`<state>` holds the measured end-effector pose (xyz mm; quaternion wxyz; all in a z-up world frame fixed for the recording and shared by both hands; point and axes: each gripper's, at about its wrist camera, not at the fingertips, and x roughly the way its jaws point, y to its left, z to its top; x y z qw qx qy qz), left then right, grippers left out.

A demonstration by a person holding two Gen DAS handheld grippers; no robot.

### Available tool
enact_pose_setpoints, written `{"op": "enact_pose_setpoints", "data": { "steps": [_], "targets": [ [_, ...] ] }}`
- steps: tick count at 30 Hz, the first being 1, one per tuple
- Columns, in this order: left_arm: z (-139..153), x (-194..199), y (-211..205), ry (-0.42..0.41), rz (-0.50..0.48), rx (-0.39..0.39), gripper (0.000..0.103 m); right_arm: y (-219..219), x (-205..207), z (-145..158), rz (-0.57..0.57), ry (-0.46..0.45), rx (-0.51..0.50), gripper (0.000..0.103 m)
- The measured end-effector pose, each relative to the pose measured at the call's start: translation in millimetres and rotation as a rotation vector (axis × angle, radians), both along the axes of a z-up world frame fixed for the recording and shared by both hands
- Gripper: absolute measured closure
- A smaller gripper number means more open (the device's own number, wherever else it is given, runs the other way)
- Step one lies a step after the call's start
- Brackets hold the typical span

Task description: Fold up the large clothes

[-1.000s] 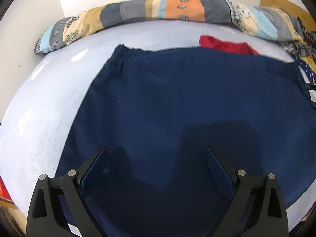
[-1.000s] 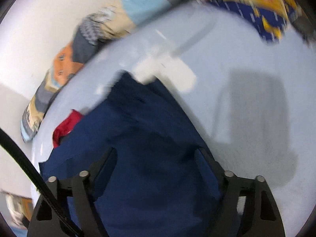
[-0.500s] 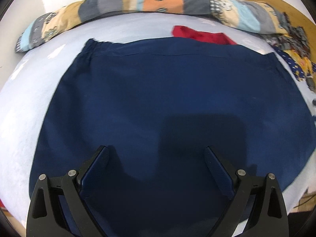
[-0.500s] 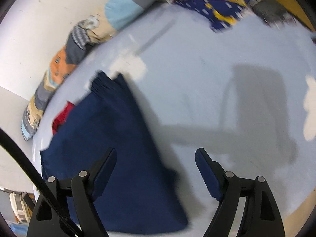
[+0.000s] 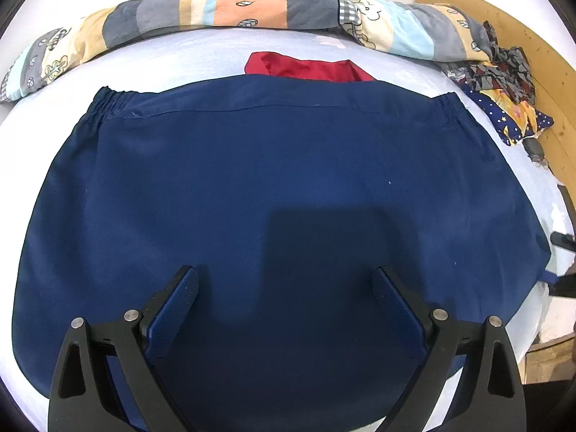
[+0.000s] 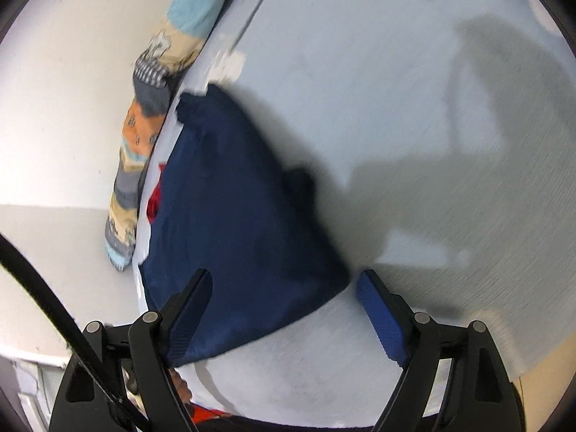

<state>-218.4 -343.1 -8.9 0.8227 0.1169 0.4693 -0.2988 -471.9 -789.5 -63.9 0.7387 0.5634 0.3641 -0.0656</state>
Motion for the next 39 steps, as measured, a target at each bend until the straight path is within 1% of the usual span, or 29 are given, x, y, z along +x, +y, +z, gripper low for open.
{"op": "enact_pose_setpoints", "data": {
  "steps": [2, 4, 8, 9, 11, 12, 13, 15, 17, 20, 23, 26, 28, 29, 30, 31, 35, 36, 37, 39],
  "targets": [
    [0, 0, -2, -0.002, 0.001, 0.0, 0.006, 11, 5, 2, 0.004, -0.005, -0.033, 0.015],
    [0, -2, -2, -0.007, 0.0, 0.004, 0.006, 15, 11, 4, -0.009, -0.03, -0.067, 0.015],
    [1, -4, -1, -0.022, -0.011, 0.015, 0.006, 7, 45, 3, -0.037, -0.06, -0.122, 0.015],
    [1, -4, -1, -0.028, -0.013, 0.019, 0.006, 3, 53, 3, -0.042, -0.067, -0.128, 0.017],
    [1, -5, -1, -0.043, -0.011, 0.033, 0.006, -2, 69, 7, -0.037, -0.091, -0.145, 0.033],
    [1, -4, 0, -0.054, -0.005, 0.042, 0.006, -3, 77, 11, -0.022, -0.082, -0.167, 0.055],
    [0, -3, 1, -0.06, -0.002, 0.047, 0.006, -1, 83, 16, -0.016, -0.069, -0.208, 0.072],
    [1, 0, 3, -0.073, 0.017, 0.057, 0.006, 3, 86, 27, -0.008, -0.065, -0.234, 0.08],
    [1, 2, 5, -0.086, 0.038, 0.061, 0.006, 9, 84, 40, -0.003, -0.085, -0.255, 0.082],
    [1, 5, 4, -0.091, 0.045, 0.061, 0.006, 19, 78, 65, 0.012, -0.163, -0.29, 0.082],
    [-9, 5, -2, -0.097, 0.043, 0.114, 0.005, 29, 75, 83, 0.029, -0.224, -0.305, 0.082],
    [-4, 3, -1, -0.114, 0.063, 0.113, 0.005, 38, 74, 94, 0.042, -0.268, -0.306, 0.082],
    [1, 1, 1, -0.162, 0.089, 0.117, 0.005, 41, 74, 98, 0.051, -0.287, -0.294, 0.082],
    [1, 1, 1, -0.172, 0.092, 0.125, 0.005, 43, 73, 100, 0.051, -0.297, -0.29, 0.082],
    [-5, 2, -1, -0.17, 0.083, 0.158, 0.005, 44, 73, 102, 0.054, -0.304, -0.285, 0.082],
    [-10, 3, -2, -0.168, 0.08, 0.169, 0.004, 46, 73, 104, 0.065, -0.317, -0.279, 0.082],
    [-9, 2, -3, -0.176, 0.095, 0.174, 0.004, 53, 71, 110, 0.079, -0.348, -0.268, 0.082],
    [-6, 1, -2, -0.187, 0.106, 0.174, 0.004, 53, 71, 111, 0.08, -0.35, -0.268, 0.082],
    [-1, 0, 1, -0.221, 0.13, 0.165, 0.004, 55, 71, 112, 0.082, -0.357, -0.266, 0.082],
    [1, -1, 1, -0.242, 0.128, 0.162, 0.004, 57, 70, 115, 0.088, -0.365, -0.267, 0.082]
  ]
}}
